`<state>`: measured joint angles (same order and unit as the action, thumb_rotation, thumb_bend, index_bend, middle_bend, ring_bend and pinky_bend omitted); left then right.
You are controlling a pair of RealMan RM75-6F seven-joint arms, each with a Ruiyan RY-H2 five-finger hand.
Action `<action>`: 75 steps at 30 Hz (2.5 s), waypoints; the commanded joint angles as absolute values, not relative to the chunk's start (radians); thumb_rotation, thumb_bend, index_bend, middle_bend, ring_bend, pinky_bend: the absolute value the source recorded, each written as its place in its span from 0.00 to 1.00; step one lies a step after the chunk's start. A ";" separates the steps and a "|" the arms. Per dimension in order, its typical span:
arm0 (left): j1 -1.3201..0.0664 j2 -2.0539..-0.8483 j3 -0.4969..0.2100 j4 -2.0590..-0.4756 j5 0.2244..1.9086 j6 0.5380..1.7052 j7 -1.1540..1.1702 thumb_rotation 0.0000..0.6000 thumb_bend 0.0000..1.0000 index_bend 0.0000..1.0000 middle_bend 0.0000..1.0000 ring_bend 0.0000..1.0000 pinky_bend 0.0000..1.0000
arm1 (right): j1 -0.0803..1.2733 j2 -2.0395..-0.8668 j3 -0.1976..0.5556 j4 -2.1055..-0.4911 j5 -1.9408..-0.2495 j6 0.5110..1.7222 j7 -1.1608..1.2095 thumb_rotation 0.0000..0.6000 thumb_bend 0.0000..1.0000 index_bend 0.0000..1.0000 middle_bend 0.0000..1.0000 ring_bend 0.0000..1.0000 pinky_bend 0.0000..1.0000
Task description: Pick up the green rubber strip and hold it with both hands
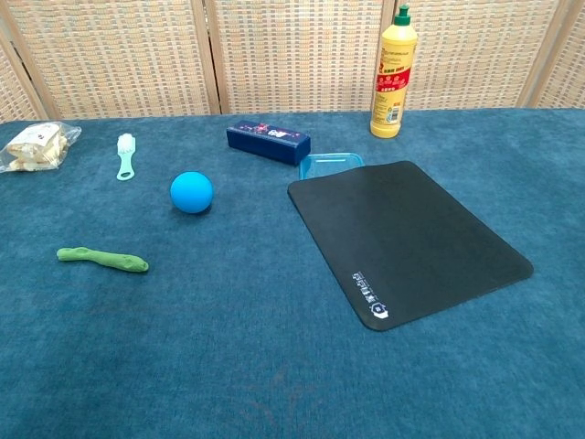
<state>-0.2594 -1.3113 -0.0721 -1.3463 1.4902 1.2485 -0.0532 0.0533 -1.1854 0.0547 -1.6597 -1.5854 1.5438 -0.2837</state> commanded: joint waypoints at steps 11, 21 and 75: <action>-0.414 -1.458 -0.103 -1.215 1.400 1.030 -0.015 1.00 0.36 0.41 0.00 0.00 0.00 | 0.062 -1.209 0.051 -1.644 -1.570 1.520 -0.312 1.00 0.00 0.00 0.00 0.00 0.00; -0.443 -1.504 -0.110 -1.189 1.350 0.997 0.049 1.00 0.37 0.43 0.00 0.00 0.00 | 0.064 -1.208 0.053 -1.640 -1.562 1.516 -0.304 1.00 0.00 0.00 0.00 0.00 0.00; -0.512 -1.649 -0.143 -1.078 1.183 0.947 0.184 1.00 0.37 0.53 0.00 0.00 0.00 | 0.074 -1.185 0.060 -1.629 -1.530 1.499 -0.232 1.00 0.00 0.01 0.00 0.00 0.00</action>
<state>-0.5113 -1.6479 -0.1426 -1.0787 1.1834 0.9471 0.1829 0.0742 -1.1852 0.0599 -1.6289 -1.5302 1.4994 -0.2318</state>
